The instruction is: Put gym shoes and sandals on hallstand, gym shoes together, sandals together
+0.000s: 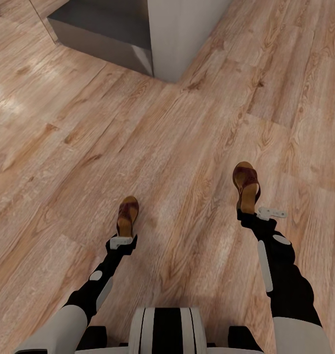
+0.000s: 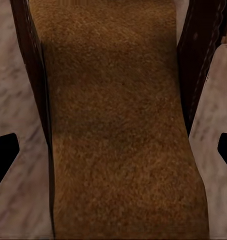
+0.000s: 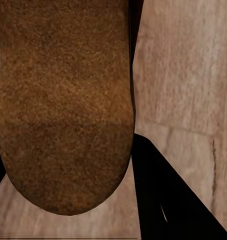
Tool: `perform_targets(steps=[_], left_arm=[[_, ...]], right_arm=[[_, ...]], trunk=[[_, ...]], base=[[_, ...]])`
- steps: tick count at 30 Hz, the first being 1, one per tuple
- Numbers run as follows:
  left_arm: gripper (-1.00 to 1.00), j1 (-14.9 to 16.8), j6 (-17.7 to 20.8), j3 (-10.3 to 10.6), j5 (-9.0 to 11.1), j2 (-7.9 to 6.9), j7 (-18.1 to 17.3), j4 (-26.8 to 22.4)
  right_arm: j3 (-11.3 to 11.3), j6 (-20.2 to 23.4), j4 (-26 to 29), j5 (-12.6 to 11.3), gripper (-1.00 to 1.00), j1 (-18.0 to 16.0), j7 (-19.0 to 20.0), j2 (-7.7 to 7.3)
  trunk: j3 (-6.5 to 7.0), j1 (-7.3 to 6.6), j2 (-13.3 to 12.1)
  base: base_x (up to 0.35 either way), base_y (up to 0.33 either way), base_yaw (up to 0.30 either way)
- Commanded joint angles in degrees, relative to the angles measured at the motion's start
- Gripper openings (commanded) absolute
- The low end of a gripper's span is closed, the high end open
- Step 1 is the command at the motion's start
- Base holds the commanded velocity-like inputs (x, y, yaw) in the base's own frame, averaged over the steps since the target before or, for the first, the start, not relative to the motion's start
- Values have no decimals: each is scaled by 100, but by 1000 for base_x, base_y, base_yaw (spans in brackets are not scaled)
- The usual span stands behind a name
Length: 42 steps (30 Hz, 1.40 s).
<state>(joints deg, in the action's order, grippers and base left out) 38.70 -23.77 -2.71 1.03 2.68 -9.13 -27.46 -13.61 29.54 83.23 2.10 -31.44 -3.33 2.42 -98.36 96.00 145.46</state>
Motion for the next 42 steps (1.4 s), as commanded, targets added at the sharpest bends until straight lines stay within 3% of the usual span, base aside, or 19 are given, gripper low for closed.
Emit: perform_targets(steps=[1,42], left_arm=[[100,3,-11,-29,11,4,-45,4],[100,-1,-13,-28,11,4,-45,27]], right_arm=[[-4,34,10,1,-100,-3,-10,4],[-4,34,26,1,-100,-3,-10,4]], trunk=[[-3,-2,1],[-3,-2,1]], base=[[-120,0,0],[-26,0,0]])
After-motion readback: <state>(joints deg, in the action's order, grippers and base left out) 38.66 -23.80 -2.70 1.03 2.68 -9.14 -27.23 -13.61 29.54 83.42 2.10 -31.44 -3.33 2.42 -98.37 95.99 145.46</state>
